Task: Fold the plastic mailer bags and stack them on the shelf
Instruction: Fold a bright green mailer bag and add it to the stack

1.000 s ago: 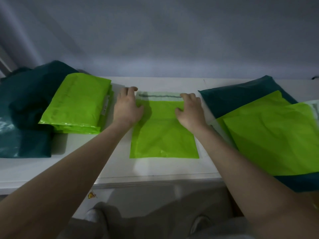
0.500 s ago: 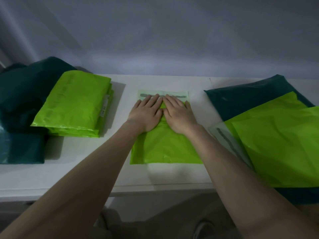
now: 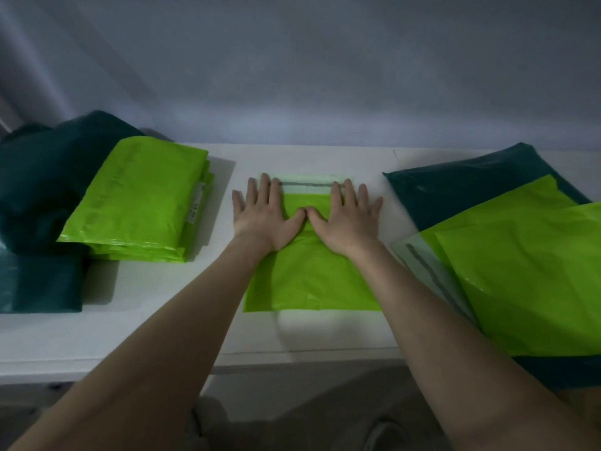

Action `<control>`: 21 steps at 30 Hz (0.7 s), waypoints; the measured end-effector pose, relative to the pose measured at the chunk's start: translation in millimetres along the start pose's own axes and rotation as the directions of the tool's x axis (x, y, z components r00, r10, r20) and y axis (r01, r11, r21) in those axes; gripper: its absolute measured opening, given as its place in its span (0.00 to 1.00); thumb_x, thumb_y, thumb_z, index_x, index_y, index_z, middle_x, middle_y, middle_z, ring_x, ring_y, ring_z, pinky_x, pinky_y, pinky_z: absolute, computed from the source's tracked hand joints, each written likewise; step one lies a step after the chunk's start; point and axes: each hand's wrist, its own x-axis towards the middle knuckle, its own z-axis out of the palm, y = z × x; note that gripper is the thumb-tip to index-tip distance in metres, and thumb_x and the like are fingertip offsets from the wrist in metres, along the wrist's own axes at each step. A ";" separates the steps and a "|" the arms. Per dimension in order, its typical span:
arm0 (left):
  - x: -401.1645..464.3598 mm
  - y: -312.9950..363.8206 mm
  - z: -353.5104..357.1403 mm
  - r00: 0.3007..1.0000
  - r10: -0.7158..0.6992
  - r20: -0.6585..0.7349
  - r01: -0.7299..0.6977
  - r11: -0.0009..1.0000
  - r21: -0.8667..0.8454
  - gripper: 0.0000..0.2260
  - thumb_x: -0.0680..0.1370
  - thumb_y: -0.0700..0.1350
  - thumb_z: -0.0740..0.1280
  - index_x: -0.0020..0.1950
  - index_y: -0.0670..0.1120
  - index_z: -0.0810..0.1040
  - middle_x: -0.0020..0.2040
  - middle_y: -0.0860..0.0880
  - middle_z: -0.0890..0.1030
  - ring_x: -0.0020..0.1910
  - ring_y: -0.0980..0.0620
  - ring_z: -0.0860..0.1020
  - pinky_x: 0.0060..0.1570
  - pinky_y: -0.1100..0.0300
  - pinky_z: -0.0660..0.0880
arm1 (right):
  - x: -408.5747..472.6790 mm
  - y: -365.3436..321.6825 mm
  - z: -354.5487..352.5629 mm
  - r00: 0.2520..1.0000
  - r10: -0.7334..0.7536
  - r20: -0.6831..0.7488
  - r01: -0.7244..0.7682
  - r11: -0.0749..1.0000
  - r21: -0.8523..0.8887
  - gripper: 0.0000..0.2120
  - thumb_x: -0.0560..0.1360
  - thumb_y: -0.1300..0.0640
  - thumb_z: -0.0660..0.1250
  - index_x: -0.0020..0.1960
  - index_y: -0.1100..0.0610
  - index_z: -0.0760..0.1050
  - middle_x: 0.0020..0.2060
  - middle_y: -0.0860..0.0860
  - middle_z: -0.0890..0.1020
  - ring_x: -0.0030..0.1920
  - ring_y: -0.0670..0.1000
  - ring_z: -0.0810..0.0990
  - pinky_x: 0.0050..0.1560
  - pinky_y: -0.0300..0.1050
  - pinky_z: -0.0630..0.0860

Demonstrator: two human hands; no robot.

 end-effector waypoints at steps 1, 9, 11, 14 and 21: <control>-0.4 0.2 -0.4 1.000 -0.014 0.001 0.014 1.000 0.012 0.37 0.76 0.66 0.47 0.77 0.45 0.42 0.78 0.47 0.41 0.76 0.47 0.39 0.72 0.45 0.37 | -0.4 0.4 0.0 1.000 0.018 0.004 -0.017 1.000 -0.008 0.38 0.76 0.33 0.45 0.77 0.56 0.45 0.77 0.54 0.45 0.76 0.57 0.42 0.71 0.65 0.39; -8.3 -1.1 -8.0 0.999 -0.002 -0.047 -0.005 0.990 -0.141 0.38 0.77 0.65 0.51 0.77 0.47 0.39 0.77 0.40 0.39 0.76 0.45 0.37 0.72 0.47 0.35 | -1.3 5.7 -8.0 1.000 0.003 -0.010 0.000 0.971 0.240 0.40 0.75 0.34 0.54 0.77 0.50 0.41 0.77 0.53 0.42 0.77 0.55 0.41 0.72 0.63 0.40; -15.0 -1.1 -15.9 0.997 0.031 -0.067 -0.045 0.974 -0.221 0.36 0.78 0.63 0.53 0.77 0.48 0.40 0.77 0.41 0.39 0.76 0.45 0.38 0.73 0.48 0.37 | -5.9 10.2 -16.3 0.998 -0.026 -0.051 0.041 0.952 0.303 0.39 0.76 0.38 0.57 0.77 0.49 0.41 0.77 0.50 0.42 0.77 0.54 0.41 0.73 0.62 0.44; -27.8 -2.7 -27.5 0.995 0.067 -0.079 -0.090 0.937 -0.337 0.34 0.79 0.56 0.58 0.77 0.47 0.44 0.77 0.42 0.41 0.77 0.45 0.45 0.74 0.51 0.44 | -19.1 18.4 -31.6 0.992 -0.078 -0.095 0.105 0.937 0.333 0.37 0.77 0.48 0.61 0.77 0.50 0.42 0.77 0.48 0.42 0.77 0.53 0.45 0.75 0.55 0.50; -49.8 -16.0 -50.9 0.997 -0.026 0.072 0.062 0.834 -0.549 0.29 0.78 0.45 0.63 0.76 0.44 0.54 0.72 0.40 0.60 0.69 0.42 0.66 0.67 0.54 0.64 | -56.5 28.7 -53.4 0.996 0.057 0.066 -0.083 0.858 0.507 0.30 0.76 0.57 0.61 0.75 0.56 0.55 0.72 0.57 0.61 0.72 0.58 0.61 0.69 0.48 0.62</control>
